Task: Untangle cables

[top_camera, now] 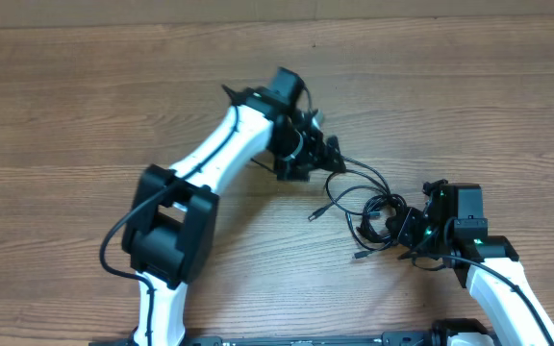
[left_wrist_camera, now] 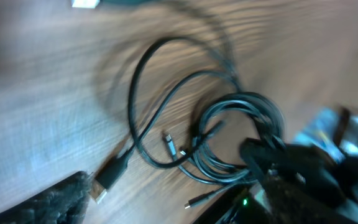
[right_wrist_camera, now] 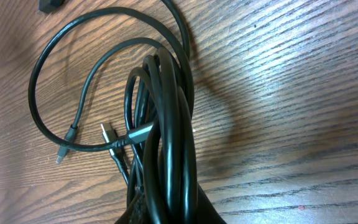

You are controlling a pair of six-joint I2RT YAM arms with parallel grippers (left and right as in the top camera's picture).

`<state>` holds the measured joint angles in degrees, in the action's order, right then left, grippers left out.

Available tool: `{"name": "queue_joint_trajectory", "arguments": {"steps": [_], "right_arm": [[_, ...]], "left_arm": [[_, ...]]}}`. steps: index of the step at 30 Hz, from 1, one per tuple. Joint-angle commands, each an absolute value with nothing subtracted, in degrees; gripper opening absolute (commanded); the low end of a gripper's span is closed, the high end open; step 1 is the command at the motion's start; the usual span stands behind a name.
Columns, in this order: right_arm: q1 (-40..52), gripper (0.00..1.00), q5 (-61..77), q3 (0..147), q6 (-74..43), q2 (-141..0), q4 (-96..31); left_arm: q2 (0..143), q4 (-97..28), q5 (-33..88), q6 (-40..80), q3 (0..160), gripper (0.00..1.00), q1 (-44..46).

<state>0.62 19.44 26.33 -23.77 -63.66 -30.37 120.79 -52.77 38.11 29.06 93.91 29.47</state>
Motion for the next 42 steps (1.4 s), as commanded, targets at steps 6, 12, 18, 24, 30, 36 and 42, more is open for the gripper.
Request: {"name": "queue_joint_trajectory", "arguments": {"steps": [6, 12, 18, 24, 30, 36, 42], "right_arm": [[0.4, 0.1, 19.0, 26.2, -23.7, -63.5, -29.7], [0.4, 0.12, 19.0, 26.2, -23.7, -63.5, -29.7], [0.4, 0.13, 19.0, 26.2, -23.7, -63.5, -29.7], [0.4, 0.14, 19.0, 26.2, -23.7, -63.5, -29.2], [0.4, 0.14, 19.0, 26.2, -23.7, -63.5, -29.2], [0.4, 0.15, 19.0, 26.2, -23.7, -63.5, -29.2], [0.4, 0.15, 19.0, 26.2, -23.7, -63.5, -29.1]], "left_arm": [[121.0, -52.4, 22.1, 60.6, 94.7, 1.0, 38.0], [121.1, -52.5, 17.6, 72.1, 94.6, 0.9, 40.1], [121.6, -52.4, 12.9, 77.0, 94.6, 0.7, 41.5], [121.6, -52.7, 13.0, 76.9, 94.4, 1.0, 43.7], [121.6, -51.9, 14.7, 85.3, 90.7, 1.0, 44.5], [121.6, -46.4, 17.1, 90.7, 88.3, 0.84, 45.5], [121.7, -45.1, 14.0, 90.9, 88.3, 0.56, 47.1]]}}
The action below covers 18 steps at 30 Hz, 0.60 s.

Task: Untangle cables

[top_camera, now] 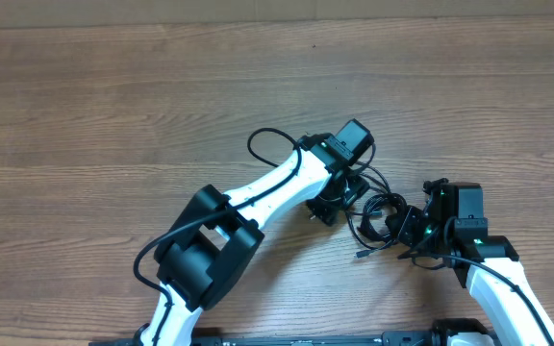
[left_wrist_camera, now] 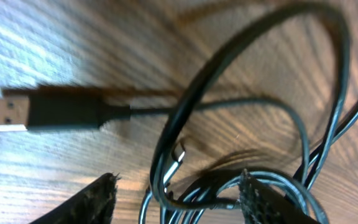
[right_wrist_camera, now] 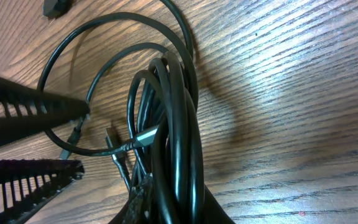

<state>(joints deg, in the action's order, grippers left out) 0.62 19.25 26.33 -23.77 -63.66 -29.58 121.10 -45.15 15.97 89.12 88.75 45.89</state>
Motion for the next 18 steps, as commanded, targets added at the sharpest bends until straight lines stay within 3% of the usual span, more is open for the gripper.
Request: {"name": "queue_joint_trajectory", "arguments": {"steps": [1, 3, 7, 11, 18], "right_arm": [[0.4, 0.15, 19.0, 26.2, -23.7, -63.5, -29.1], [0.4, 0.16, 19.0, 26.2, -23.7, -63.5, -29.1], [0.4, 0.16, 19.0, 26.2, -23.7, -63.5, -29.1], [0.4, 0.16, 19.1, 26.1, -23.7, -63.5, -29.1], [0.4, 0.11, 19.4, 26.2, -23.7, -63.5, -29.1]], "left_arm": [[121.7, -44.9, 12.9, 90.9, 88.3, 0.41, 47.4], [121.7, -45.2, 10.9, 90.0, 88.3, 0.35, 47.8], [121.7, -46.9, 2.5, 84.1, 88.3, 0.04, 48.2], [121.6, -48.8, -5.5, 76.5, 88.3, 0.04, 47.7], [118.3, -49.3, -13.1, 50.6, 94.6, 0.04, 40.6]]}}
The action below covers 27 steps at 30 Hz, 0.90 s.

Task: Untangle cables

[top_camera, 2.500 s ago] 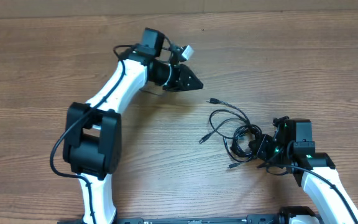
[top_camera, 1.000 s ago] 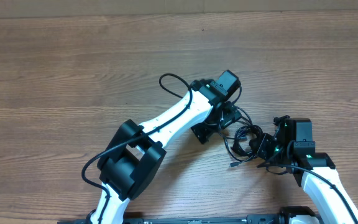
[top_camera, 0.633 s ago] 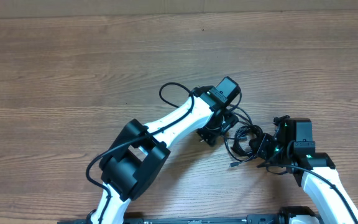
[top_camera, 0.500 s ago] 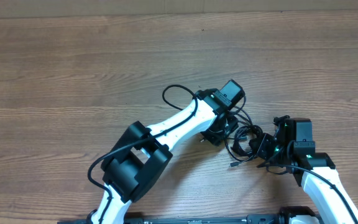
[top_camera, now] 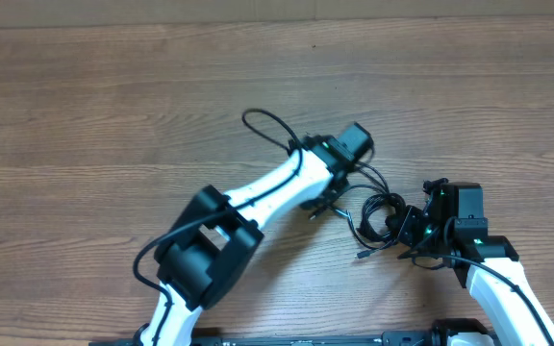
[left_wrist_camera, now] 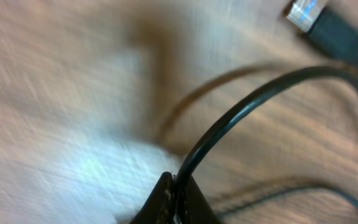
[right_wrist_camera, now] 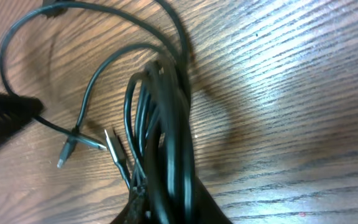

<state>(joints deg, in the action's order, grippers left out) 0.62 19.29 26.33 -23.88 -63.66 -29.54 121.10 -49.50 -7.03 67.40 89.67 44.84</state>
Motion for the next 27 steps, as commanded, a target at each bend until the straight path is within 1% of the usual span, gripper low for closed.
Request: {"name": "queue_joint_trajectory", "arguments": {"steps": [1, 2, 4, 5, 6, 7, 8, 9, 11, 12, 13, 15, 19, 22, 25, 27], "right_arm": [[0.4, 0.09, 21.0, 26.1, -23.7, -63.5, -29.1], [0.4, 0.08, 22.5, 26.2, -23.7, -63.5, -29.1], [0.4, 0.04, 28.6, 26.2, -22.6, -63.5, -28.8], [0.4, 0.04, 31.5, 26.2, -21.2, -63.5, -28.6], [0.4, 0.04, 37.8, 26.7, -17.9, -63.5, -28.6], [0.4, 0.04, 42.5, 27.2, -15.8, -63.5, -28.7], [0.4, 0.04, 45.3, 27.5, -14.7, -63.5, -28.7], [0.4, 0.04, 48.2, 27.9, -14.1, -63.5, -28.6], [0.4, 0.04, 53.6, 28.6, -10.2, -63.5, -28.0], [0.4, 0.04, 55.9, 28.6, -7.8, -63.5, -26.9], [0.4, 0.04, 57.8, 28.6, -6.3, -63.5, -25.7], [0.4, 0.04, 63.6, 28.6, -2.9, -63.5, -21.7], [0.4, 0.04, 73.0, 28.6, -1.4, -63.5, -13.3], [0.4, 0.04, 74.2, 28.6, -1.0, -63.5, -8.8], [0.4, 0.04, 75.2, 28.6, 2.6, -63.5, -6.6], [0.4, 0.04, 75.1, 28.6, 5.5, -63.5, -5.8]], "left_arm": [[117.5, -49.3, -13.1, 44.5, 96.6, 0.15, 38.8], [117.3, -49.4, -13.1, 42.2, 97.4, 0.21, 38.1], [117.2, -50.3, -13.1, 38.0, 99.3, 0.25, 36.1], [117.2, -50.6, -13.1, 37.8, 99.6, 0.26, 35.7], [117.2, -50.9, -13.0, 37.7, 99.8, 0.27, 34.2], [117.2, -51.2, -12.3, 37.7, 99.8, 0.3, 33.1], [117.2, -51.4, -11.5, 37.7, 99.8, 0.36, 32.5], [117.2, -51.9, -10.0, 37.7, 99.8, 0.49, 31.7], [117.2, -52.7, -5.5, 36.8, 100.1, 0.64, 29.8], [117.2, -52.7, -2.2, 34.4, 100.2, 0.69, 28.9], [117.2, -52.7, -0.4, 32.9, 100.4, 0.7, 28.4], [117.2, -52.7, 8.5, 26.0, 101.3, 0.71, 26.4], [116.5, -52.7, 22.4, 16.6, 102.5, 0.73, 23.9], [114.7, -53.0, 27.1, 13.4, 102.5, 0.73, 22.7], [110.9, -54.1, 30.9, 9.8, 102.5, 0.75, 21.7], [108.1, -55.5, 31.1, 8.9, 102.5, 0.79, 21.3]]}}
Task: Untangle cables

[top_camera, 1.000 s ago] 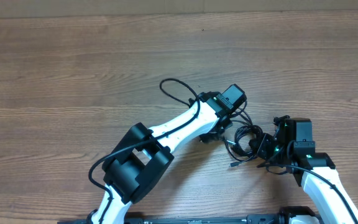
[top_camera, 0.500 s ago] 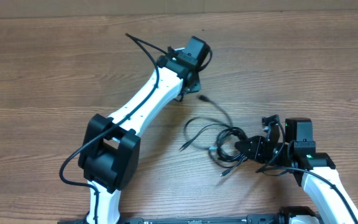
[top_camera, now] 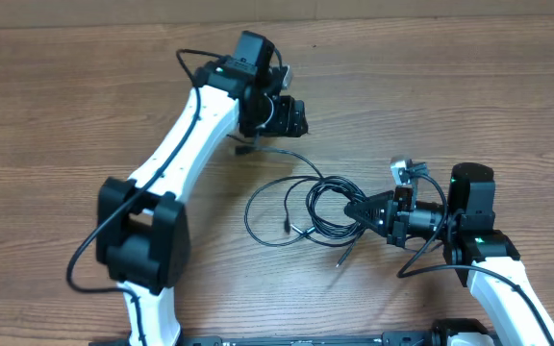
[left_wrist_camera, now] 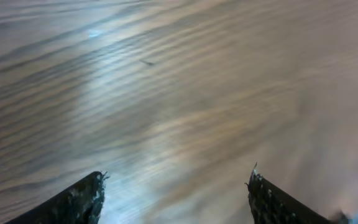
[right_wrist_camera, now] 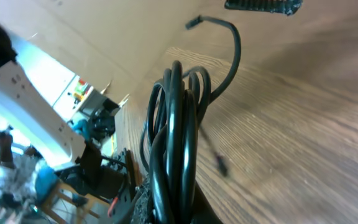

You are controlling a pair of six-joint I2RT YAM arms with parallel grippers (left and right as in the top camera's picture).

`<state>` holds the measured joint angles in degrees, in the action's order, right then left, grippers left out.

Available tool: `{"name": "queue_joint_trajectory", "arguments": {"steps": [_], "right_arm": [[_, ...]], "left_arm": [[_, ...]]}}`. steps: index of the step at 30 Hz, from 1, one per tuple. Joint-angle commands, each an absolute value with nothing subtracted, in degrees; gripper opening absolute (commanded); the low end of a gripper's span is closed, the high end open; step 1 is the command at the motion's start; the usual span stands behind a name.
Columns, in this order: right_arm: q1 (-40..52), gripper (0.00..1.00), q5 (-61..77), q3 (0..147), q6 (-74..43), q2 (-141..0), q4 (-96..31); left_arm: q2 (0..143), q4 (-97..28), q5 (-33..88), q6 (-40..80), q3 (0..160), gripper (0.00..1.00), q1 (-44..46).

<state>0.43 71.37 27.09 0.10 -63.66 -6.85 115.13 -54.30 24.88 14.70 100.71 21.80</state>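
A bundle of black cables (top_camera: 317,206) lies mid-table, with a loose loop (top_camera: 256,207) to its left. One strand runs up-left to a plug end (top_camera: 243,148). My right gripper (top_camera: 365,211) is shut on the bundle's right side. In the right wrist view the coil (right_wrist_camera: 178,118) rises straight out of the right gripper (right_wrist_camera: 169,200), tilted off the wood. My left gripper (top_camera: 296,117) is above the plug end, apart from it. The left wrist view shows the left gripper (left_wrist_camera: 176,182) open over bare wood, with no cable in view.
Wooden table (top_camera: 469,86) all round. The left arm's white links (top_camera: 186,125) cross the left half of the table. The right arm's body (top_camera: 474,207) sits at the near right. A thin connector end (top_camera: 339,258) trails below the bundle.
My left gripper was shut on a strand right beside the bundle; it is now open, farther back and left, with the strand let go and stretched out. The right gripper has tilted with the bundle.
First my left gripper was up-left of the bundle while the right held the coil. Then it stood open round a strand beside the bundle, then shut on it. Now one strand lies drawn out to the upper left, the left gripper is open, and the right holds the bundle.
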Motion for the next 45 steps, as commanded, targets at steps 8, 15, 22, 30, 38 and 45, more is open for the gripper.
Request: {"name": "queue_joint_trajectory", "arguments": {"steps": [8, 15, 22, 30, 38, 45], "right_arm": [[0.4, 0.04, 74.7, 28.6, 12.5, -63.5, -5.6], [0.4, 0.04, 74.8, 28.6, 12.5, -63.5, -5.6], [0.4, 0.04, 75.7, 28.6, 12.6, -63.5, -4.6], [0.4, 0.04, 75.6, 28.6, 12.4, -63.5, -3.8], [0.4, 0.04, 76.2, 28.6, 12.0, -63.5, -5.3], [0.4, 0.04, 81.2, 28.6, 12.1, -63.5, -5.0]], "left_arm": [[98.8, -58.8, 31.7, 8.8, 102.5, 0.95, 20.9], [101.0, -66.8, 37.6, 16.0, 102.4, 0.96, 21.9], [102.9, -71.4, 51.1, 27.8, 102.4, 0.91, 22.2], [103.8, -78.7, 47.5, 49.6, 102.4, 0.91, 24.0], [103.8, -74.5, 27.9, 65.8, 102.4, 1.0, 28.3], [103.8, -70.8, 23.7, 66.9, 102.4, 1.0, 30.1]]}}
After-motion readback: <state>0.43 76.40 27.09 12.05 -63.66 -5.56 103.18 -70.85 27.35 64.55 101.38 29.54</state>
